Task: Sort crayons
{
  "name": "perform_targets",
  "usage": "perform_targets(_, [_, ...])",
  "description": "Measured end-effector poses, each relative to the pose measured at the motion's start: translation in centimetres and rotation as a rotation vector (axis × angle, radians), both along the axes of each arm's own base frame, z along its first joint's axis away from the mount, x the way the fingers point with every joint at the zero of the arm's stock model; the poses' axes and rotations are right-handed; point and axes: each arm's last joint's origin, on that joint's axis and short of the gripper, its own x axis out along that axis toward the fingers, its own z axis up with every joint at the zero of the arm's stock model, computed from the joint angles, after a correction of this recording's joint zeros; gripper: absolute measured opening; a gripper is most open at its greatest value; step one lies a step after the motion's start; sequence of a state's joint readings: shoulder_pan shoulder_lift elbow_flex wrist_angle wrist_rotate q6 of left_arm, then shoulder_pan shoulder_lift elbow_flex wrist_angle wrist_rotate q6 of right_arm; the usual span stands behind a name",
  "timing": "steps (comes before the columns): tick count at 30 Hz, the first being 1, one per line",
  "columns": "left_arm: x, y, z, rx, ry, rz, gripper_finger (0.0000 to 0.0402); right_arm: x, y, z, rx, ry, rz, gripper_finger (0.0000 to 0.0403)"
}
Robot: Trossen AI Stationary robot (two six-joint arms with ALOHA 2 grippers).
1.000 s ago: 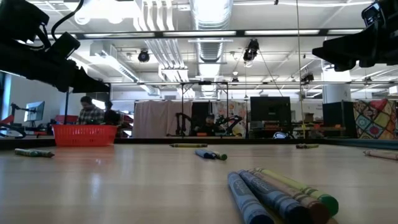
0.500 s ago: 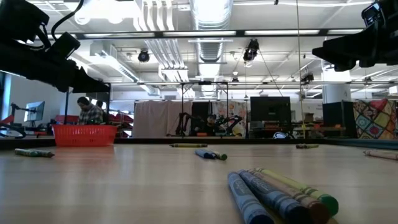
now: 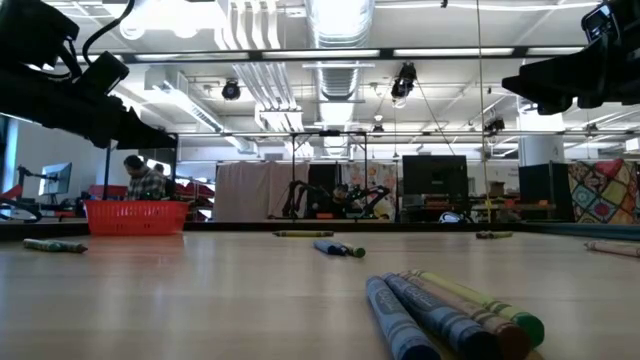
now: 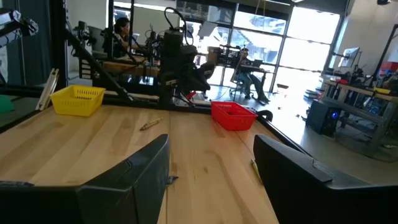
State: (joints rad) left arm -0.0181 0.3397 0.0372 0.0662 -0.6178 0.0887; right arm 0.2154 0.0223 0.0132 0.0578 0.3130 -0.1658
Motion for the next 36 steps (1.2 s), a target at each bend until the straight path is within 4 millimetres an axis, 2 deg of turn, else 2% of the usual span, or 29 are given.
perform_targets(25, [0.00, 0.00, 0.00, 0.000, 0.000, 0.000, 0.0039, 0.00, 0.00, 0.01, -0.002, 0.000, 0.000, 0.0224])
perform_targets(29, [0.01, 0.00, 0.02, 0.000, -0.002, 0.000, 0.0039, -0.02, -0.01, 0.34, -0.056, -0.029, -0.006, 0.0224])
perform_targets(36, [0.09, -0.01, 0.41, -0.031, -0.065, 0.003, 0.0039, -0.04, -0.01, 0.51, -0.032, -0.047, -0.005, 0.0224])
